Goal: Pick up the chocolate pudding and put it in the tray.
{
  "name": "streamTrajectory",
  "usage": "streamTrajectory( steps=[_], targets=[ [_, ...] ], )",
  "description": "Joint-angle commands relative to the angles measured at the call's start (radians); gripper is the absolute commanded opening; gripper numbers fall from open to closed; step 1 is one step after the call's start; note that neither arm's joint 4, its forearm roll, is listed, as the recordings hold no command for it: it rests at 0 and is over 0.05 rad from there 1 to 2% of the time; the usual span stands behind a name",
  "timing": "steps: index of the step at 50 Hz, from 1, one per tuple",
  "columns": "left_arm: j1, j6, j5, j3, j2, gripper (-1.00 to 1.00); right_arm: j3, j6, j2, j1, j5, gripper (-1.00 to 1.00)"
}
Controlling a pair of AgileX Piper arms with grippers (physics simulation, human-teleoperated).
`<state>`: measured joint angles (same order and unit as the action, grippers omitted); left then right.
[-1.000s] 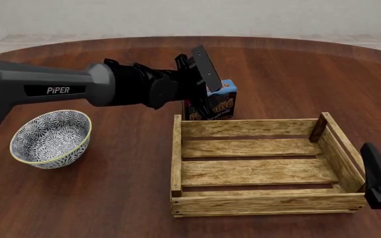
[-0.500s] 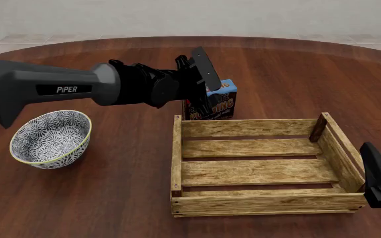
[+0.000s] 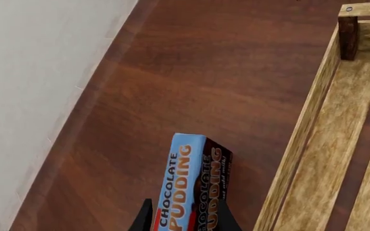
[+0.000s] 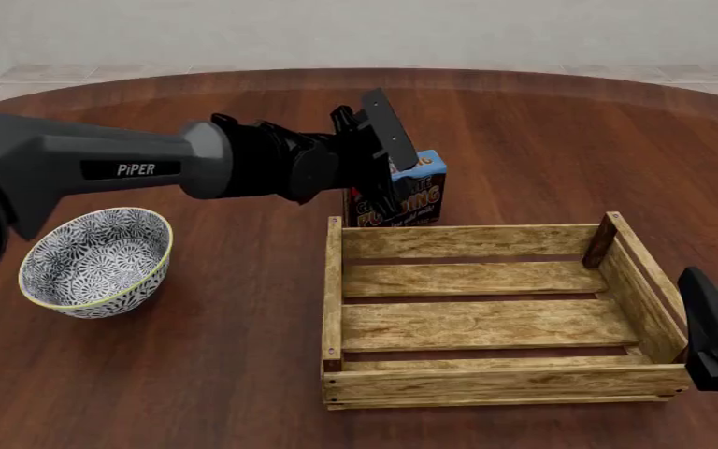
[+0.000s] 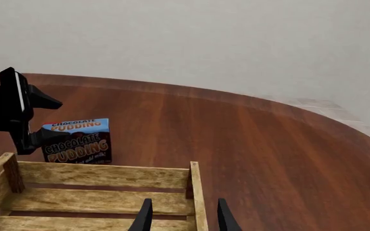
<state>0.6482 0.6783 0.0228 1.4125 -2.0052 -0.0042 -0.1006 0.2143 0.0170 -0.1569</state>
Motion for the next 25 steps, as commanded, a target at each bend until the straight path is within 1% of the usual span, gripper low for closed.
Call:
streamTrajectory(
  steps=[1, 25],
  targets=[
    [-0.003, -0.006, 0.005, 0.005, -0.010, 1.00, 0.002, -0.002, 0.010, 0.000, -0.009, 1.00],
    [-0.005, -0.020, 0.013, 0.007, -0.023, 1.00, 0.003, -0.005, 0.006, 0.002, -0.005, 1.00]
  ],
)
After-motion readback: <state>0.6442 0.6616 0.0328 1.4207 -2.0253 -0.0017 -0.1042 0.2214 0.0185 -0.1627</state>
